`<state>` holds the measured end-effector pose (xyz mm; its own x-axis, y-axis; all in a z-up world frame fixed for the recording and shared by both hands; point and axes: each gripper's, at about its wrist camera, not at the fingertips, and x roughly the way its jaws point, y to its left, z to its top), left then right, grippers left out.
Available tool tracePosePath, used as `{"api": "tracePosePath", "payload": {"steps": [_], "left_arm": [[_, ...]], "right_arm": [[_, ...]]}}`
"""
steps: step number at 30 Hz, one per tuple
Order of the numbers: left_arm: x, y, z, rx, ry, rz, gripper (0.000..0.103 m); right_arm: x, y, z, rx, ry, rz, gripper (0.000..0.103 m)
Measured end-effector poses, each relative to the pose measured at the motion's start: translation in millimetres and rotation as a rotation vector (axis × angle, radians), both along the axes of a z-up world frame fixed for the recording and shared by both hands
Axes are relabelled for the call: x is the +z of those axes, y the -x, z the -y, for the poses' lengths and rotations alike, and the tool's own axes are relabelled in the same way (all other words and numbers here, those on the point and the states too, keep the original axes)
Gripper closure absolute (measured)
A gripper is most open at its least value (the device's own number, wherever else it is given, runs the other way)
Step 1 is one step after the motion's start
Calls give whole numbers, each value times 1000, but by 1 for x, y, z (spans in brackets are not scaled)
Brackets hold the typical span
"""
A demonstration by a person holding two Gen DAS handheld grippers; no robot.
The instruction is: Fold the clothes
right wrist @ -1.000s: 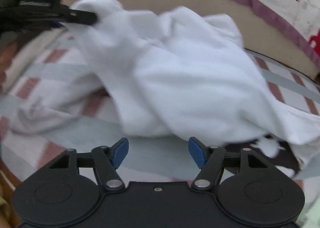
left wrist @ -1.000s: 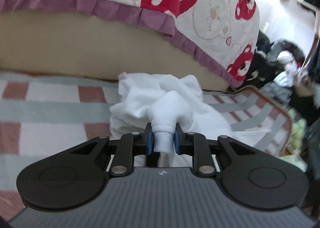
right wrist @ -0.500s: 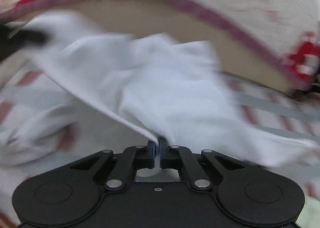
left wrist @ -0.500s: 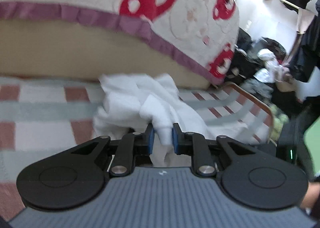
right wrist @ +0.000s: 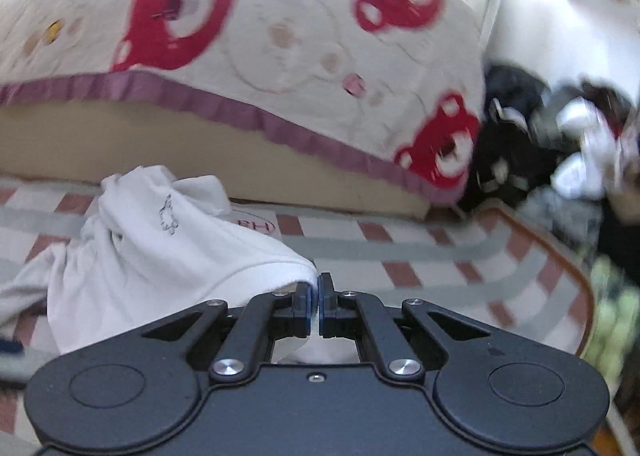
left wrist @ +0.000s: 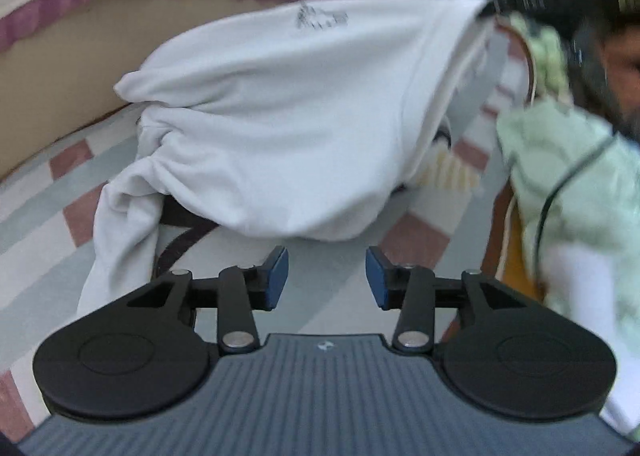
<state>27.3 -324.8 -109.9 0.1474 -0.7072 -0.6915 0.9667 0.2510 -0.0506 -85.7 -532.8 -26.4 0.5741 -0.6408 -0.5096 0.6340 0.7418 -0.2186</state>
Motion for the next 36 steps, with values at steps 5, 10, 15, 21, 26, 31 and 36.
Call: {"api": "tracePosePath", "payload": {"steps": [5, 10, 15, 21, 26, 31, 36], "left_arm": [[-19, -15, 7, 77, -32, -34, 50], [-24, -74, -2, 277, 57, -398, 48], [-38, -114, 3, 477, 95, -557, 45], [-56, -130, 27, 625, 139, -634, 23], [-38, -127, 50, 632, 74, -496, 98], [70, -108, 16, 625, 159, -82, 98], [202, -66, -71, 637, 390, 120, 98]], "right_arm": [[-8, 11, 24, -21, -109, 90, 101], [-25, 22, 36, -18, -178, 123, 101], [-45, 33, 48, -32, -252, 147, 100], [-62, 36, 52, 25, -297, 144, 99], [-82, 30, 59, 93, -401, 94, 99], [-69, 33, 68, 121, -364, 132, 100], [18, 51, 34, 268, -299, 292, 100]]}}
